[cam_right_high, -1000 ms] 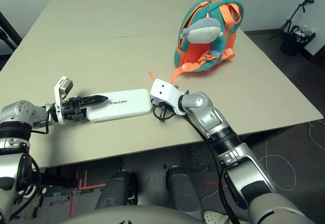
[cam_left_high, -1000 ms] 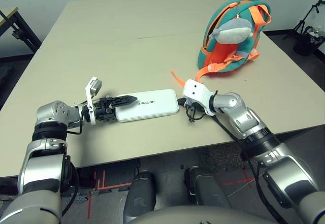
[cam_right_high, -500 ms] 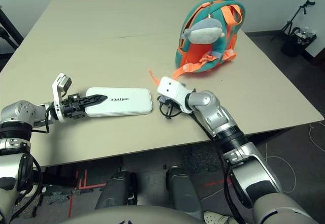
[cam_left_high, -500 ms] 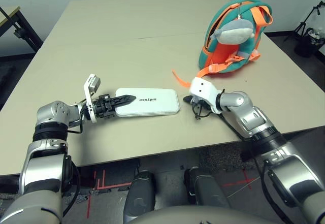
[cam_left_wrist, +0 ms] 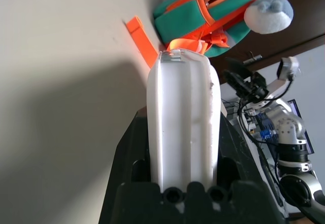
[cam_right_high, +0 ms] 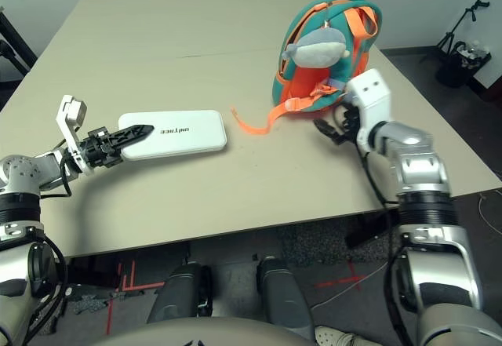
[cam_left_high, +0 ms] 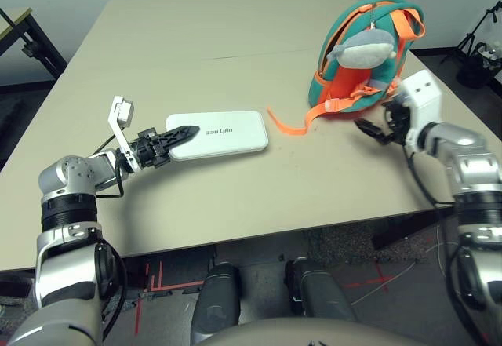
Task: Put the pencil case into the backpack and zip it.
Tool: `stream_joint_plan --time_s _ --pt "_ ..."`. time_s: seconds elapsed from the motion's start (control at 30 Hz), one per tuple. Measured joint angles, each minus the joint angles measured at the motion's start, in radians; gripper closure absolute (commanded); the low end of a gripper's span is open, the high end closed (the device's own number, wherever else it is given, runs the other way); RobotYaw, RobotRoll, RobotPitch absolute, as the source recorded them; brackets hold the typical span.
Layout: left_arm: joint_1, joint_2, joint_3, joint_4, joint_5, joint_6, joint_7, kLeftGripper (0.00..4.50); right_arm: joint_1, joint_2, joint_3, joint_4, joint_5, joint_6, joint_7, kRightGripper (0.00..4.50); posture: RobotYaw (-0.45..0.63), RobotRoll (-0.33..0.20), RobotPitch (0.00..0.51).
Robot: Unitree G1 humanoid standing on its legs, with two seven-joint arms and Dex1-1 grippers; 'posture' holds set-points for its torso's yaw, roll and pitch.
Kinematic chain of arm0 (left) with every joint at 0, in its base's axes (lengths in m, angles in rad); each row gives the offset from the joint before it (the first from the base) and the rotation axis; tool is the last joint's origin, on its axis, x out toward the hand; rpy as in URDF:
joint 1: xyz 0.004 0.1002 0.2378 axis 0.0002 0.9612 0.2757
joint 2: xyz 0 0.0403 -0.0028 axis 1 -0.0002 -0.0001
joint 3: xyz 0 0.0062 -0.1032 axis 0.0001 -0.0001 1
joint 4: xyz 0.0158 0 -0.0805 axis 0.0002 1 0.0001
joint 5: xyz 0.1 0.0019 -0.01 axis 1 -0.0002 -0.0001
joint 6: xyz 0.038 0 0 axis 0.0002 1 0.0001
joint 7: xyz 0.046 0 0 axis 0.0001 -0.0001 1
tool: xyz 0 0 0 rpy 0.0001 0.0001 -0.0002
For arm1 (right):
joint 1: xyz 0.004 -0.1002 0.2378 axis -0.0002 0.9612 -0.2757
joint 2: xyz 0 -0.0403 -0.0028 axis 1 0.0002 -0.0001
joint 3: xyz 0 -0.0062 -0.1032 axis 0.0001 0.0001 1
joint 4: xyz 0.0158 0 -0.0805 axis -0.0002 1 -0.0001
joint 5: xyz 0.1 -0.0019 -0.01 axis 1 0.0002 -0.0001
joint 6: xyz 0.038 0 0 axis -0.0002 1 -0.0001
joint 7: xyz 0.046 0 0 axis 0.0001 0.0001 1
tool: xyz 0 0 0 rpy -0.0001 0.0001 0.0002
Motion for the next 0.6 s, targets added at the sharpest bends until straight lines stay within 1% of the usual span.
stream_joint_plan --time_s 0.13,0.27,0.5,0.6 --pt "0.012 -0.017 0.031 -0.053 -0.037 0.013 0.033 3.22 -0.008 -0.004 -0.011 -0.006 0.038 0.044 0.0 0.0 -0.1 0.0 0.084" --pt "0.019 -0.022 0.044 -0.081 -0.059 0.02 0.064 3.22 -0.076 0.019 -0.011 0.023 0.049 0.041 -0.027 0.0 -0.09 0.0 0.081" --pt "0.022 -0.023 0.072 -0.089 -0.078 0.01 0.096 3.22 -0.23 0.089 0.015 0.272 0.015 -0.077 -0.073 0.0 -0.07 0.0 0.077" --pt "0.027 -0.023 0.083 -0.112 -0.087 0.009 0.11 3.22 -0.274 0.105 0.026 0.377 -0.008 -0.143 -0.085 0.0 -0.05 0.0 0.073"
